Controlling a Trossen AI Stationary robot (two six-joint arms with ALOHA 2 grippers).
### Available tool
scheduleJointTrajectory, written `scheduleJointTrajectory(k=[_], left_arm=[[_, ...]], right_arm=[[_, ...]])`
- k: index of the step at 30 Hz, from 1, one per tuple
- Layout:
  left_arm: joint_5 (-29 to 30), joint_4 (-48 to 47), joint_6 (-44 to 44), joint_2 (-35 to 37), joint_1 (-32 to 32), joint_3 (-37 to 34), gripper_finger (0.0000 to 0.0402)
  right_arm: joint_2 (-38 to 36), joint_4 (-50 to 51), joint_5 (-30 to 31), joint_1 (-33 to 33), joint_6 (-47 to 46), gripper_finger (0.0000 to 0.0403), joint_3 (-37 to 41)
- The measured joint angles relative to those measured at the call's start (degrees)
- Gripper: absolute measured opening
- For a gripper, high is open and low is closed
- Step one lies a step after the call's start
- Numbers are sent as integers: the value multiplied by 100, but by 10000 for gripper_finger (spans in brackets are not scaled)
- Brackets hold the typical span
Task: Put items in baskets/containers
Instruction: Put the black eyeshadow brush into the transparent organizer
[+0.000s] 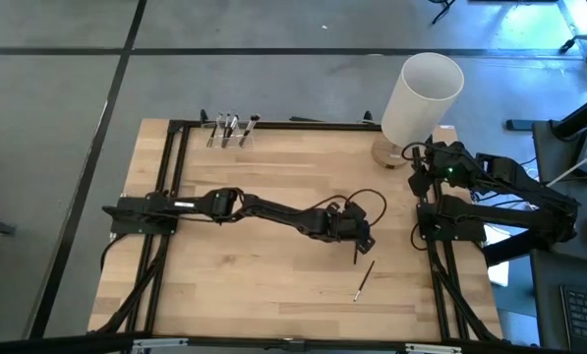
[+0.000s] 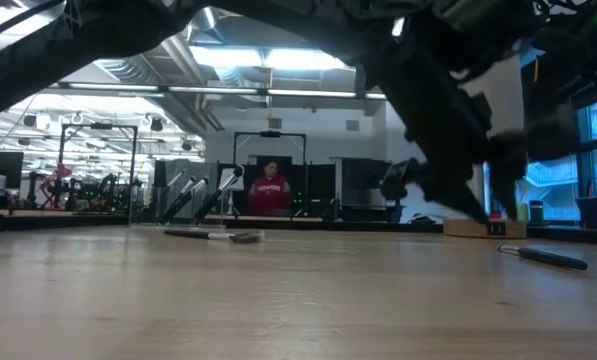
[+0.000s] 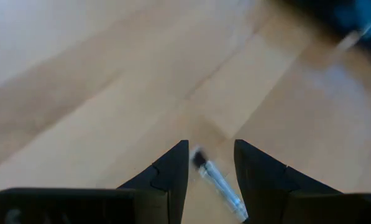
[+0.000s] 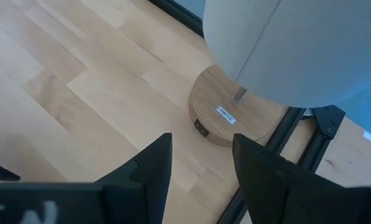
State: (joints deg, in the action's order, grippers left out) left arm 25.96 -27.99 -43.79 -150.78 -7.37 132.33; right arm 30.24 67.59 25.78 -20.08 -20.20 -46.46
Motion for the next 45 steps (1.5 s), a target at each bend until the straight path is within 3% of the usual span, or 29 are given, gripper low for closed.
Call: scheduleJointTrajectory(k=[10,19,34,45], left_arm=[[-310,382,-60,-260,-79,4,123],[-268,-192,114,-231,-120,22,123],[-361,-1146,1842,-151,-162,231,123],[-299,-1536,1640,299,-143,263,123]], right_arm=[[0,52,-86,-2,-58,168,0],[0,63,-92,-1,-58,168,0],[0,83,-96,-1,-58,168,0],[-2,105,-98,-1,-80,168,0]])
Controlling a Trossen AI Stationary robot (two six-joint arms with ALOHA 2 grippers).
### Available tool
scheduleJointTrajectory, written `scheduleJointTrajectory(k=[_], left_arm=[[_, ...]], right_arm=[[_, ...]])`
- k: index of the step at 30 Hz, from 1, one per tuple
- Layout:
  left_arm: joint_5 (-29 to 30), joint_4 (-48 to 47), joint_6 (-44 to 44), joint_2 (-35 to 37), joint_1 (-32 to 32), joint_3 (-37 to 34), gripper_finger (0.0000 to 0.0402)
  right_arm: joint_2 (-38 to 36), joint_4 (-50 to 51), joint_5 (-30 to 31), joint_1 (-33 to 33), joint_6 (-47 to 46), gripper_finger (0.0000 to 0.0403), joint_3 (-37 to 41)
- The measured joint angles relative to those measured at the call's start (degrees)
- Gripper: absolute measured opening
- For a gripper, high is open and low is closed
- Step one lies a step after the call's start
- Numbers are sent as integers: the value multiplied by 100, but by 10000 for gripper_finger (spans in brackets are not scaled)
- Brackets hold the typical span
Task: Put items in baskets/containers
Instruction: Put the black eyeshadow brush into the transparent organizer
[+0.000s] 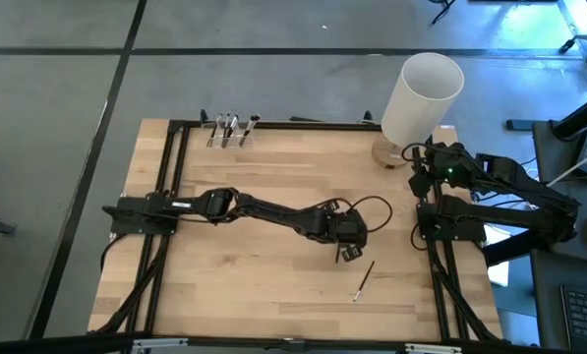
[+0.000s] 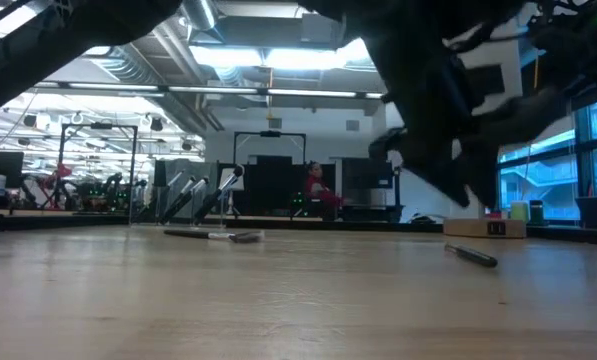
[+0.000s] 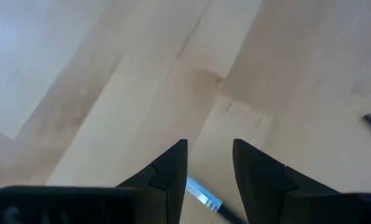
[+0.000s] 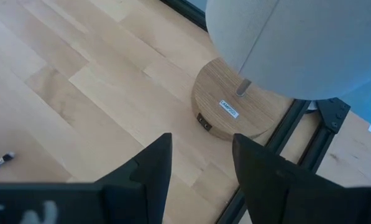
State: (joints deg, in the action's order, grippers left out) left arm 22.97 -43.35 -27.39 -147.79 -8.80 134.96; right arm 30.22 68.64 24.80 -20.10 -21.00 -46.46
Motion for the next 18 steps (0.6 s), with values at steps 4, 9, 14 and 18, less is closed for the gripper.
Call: scheduleJointTrajectory(k=[4,9,14,18], left_arm=[[-1,-15,-263,-27,0,-12,123],[2,-51,-783,-17,0,-152,123],[-37,-112,-1160,-13,0,-247,123],[-40,-261,-1257,-48,-2,-254,123]], right_arm=[[0,0,-2,1,-10,168,0],[0,4,-2,1,-17,168,0],[0,9,-2,2,-11,168,0],[0,13,0,2,-8,167,0]])
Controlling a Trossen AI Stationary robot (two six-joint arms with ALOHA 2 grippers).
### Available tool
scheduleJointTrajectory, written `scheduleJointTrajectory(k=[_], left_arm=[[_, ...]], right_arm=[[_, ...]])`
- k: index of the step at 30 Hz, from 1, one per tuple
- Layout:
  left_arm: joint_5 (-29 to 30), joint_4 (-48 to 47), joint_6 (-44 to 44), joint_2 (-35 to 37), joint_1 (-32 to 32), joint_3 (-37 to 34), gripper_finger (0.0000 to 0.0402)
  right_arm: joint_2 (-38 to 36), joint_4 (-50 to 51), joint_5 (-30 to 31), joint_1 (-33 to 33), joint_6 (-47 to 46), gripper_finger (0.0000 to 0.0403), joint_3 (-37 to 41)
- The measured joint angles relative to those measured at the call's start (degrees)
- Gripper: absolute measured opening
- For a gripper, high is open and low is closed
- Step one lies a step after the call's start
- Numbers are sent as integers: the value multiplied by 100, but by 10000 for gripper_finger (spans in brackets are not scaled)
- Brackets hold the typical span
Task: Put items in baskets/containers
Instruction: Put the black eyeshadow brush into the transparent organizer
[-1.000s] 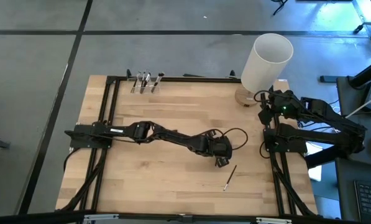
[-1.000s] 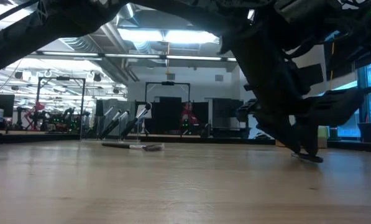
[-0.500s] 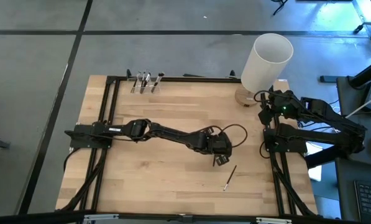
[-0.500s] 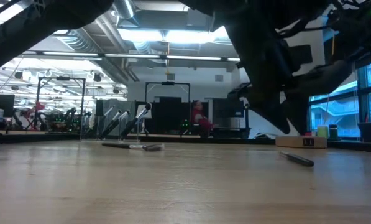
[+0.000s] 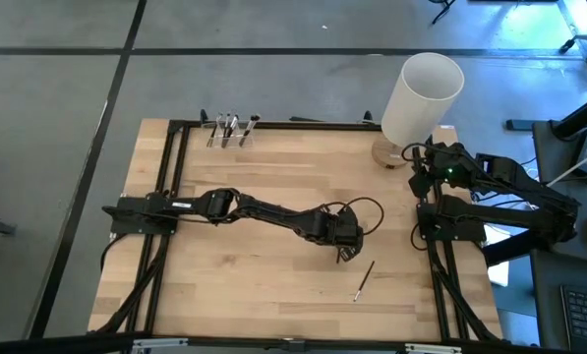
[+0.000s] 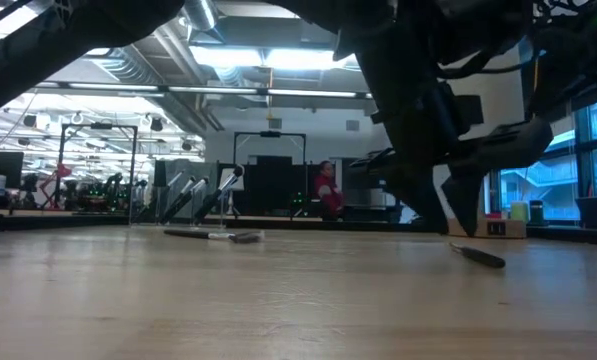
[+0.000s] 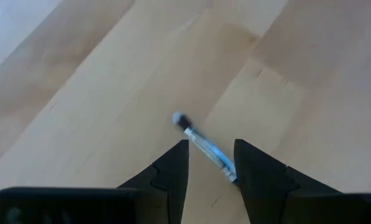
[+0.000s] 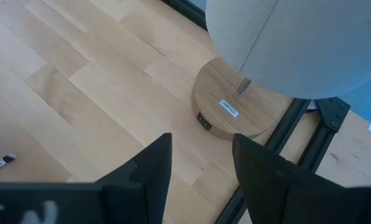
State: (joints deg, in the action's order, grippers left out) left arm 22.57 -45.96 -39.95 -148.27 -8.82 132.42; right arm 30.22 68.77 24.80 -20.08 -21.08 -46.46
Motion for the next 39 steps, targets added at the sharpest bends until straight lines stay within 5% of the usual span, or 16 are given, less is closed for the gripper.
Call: scheduleJointTrajectory(k=[16,30,39], left_arm=[[-191,-300,-145,-122,0,7,121],[-259,-1476,437,-82,133,28,15],[93,-1647,634,18,367,53,28]], right_arm=[[0,13,-41,-2,-1,168,0],[0,13,-46,0,4,168,0],[0,13,-46,-2,-45,168,0]])
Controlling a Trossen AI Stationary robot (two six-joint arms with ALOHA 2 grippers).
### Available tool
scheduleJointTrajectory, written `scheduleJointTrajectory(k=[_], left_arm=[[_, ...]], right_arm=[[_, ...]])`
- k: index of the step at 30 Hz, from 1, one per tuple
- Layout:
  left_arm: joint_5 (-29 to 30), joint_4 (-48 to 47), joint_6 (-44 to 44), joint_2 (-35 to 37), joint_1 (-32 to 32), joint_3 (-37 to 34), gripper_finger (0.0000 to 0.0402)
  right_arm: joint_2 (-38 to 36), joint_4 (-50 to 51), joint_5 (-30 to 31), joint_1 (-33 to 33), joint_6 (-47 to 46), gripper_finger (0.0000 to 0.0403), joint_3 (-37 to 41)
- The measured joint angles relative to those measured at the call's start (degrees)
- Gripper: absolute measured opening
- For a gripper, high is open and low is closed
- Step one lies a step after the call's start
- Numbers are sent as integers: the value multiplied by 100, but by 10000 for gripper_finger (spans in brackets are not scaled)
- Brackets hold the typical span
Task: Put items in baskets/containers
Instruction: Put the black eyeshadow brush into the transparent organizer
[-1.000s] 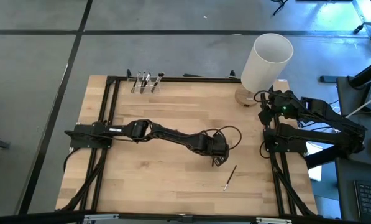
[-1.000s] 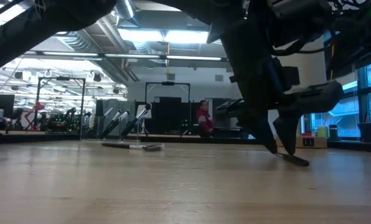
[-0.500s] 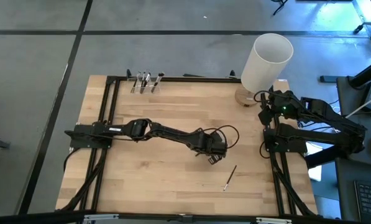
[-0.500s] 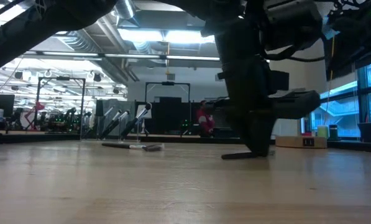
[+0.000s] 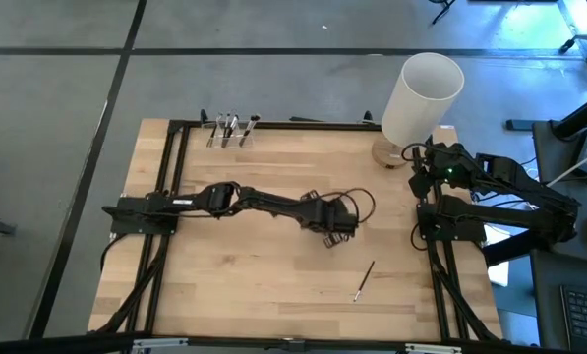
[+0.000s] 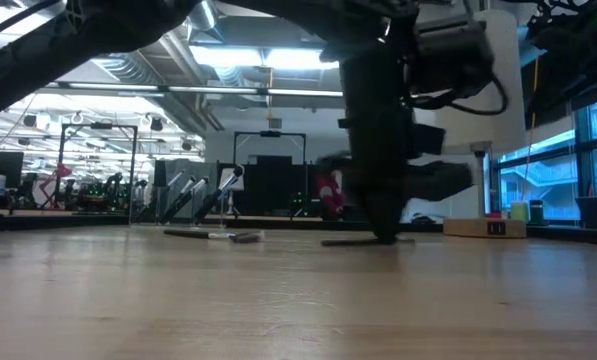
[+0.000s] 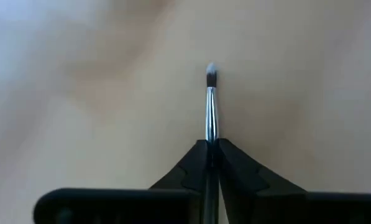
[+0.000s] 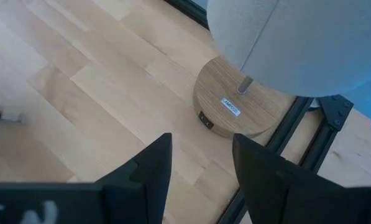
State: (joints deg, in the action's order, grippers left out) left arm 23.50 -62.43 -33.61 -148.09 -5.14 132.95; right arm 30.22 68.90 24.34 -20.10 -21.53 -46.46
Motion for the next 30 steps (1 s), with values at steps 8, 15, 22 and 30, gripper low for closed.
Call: scheduleJointTrajectory(k=[8,15,22,30], left_arm=[[1631,-725,29,643,276,28,23],[2173,-1393,-71,884,485,21,25],[2675,-2223,-569,865,509,19,24],[2650,-2162,-884,876,479,-479,23]], right_arm=[[0,0,2,0,-33,168,0],[-2,11,-223,1,-55,168,244],[-2,32,-353,0,-175,168,256],[-2,262,-345,2,-439,168,258]])
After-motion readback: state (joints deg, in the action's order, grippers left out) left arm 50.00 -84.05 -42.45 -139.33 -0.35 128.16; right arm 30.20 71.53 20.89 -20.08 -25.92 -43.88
